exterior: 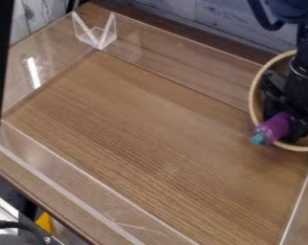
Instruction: Remove the purple eggplant from inside the brown bowl and put it on the table
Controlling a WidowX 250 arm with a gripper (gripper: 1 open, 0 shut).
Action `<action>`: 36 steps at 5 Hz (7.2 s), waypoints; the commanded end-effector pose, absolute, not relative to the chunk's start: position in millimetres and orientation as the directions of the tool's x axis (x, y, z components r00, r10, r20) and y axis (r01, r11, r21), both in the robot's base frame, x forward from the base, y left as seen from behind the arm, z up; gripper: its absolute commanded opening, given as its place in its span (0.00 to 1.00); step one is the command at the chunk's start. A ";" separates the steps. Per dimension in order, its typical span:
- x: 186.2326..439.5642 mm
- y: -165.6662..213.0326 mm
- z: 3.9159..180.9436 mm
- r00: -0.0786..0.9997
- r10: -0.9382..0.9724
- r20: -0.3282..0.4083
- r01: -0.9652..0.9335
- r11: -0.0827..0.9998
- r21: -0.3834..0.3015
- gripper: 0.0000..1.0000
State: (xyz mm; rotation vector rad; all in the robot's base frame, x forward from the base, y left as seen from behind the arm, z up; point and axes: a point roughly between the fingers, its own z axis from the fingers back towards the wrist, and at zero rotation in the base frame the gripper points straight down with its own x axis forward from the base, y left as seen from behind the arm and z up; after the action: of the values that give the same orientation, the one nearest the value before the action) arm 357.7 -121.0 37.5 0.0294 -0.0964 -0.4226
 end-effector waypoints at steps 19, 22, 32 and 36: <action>352.3 -109.5 110.7 0.934 -0.228 0.274 0.235 0.972 0.009 0.00; 347.9 -102.5 120.4 0.943 -0.162 0.291 0.169 0.986 0.002 0.00; 340.7 -85.0 132.5 0.950 0.051 0.307 -0.048 0.999 -0.018 0.00; 312.6 -49.8 145.7 0.943 0.101 0.317 -0.101 0.995 -0.016 0.00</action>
State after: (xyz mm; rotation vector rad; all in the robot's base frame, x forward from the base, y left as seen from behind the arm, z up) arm 310.8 -50.4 129.9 0.0097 -0.2719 0.1072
